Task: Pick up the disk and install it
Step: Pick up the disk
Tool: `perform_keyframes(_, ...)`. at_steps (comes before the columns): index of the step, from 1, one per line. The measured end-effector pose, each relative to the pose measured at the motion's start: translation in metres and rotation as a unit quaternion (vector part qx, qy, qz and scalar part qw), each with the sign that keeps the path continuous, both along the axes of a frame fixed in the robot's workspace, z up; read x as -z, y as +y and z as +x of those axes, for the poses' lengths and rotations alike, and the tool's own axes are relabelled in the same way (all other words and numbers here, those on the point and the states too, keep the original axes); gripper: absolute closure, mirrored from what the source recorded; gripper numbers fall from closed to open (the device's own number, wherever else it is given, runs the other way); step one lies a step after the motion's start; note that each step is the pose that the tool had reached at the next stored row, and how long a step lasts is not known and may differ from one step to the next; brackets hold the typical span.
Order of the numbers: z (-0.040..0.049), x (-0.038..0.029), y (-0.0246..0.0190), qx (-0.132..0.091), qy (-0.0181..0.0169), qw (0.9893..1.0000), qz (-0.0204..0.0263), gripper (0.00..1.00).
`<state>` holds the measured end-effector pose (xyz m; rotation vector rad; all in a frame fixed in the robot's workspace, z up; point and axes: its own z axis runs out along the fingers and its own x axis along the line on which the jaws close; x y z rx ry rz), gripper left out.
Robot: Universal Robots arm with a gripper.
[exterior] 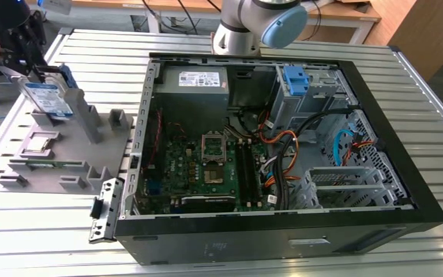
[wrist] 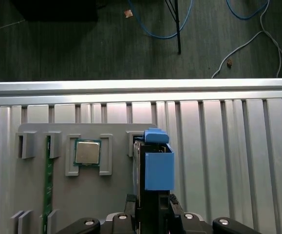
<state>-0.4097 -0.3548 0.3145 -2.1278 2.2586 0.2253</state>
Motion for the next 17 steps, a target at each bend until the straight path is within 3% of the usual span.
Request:
perform_keyframes(12,0.0000,-0.0228,0.0000,0.000,0.0000,1.0000,0.0000,0.64)
perform_keyframes(17,0.0000,-0.0249,0.0000,0.000,-0.0002,1.0000,0.0001,0.64)
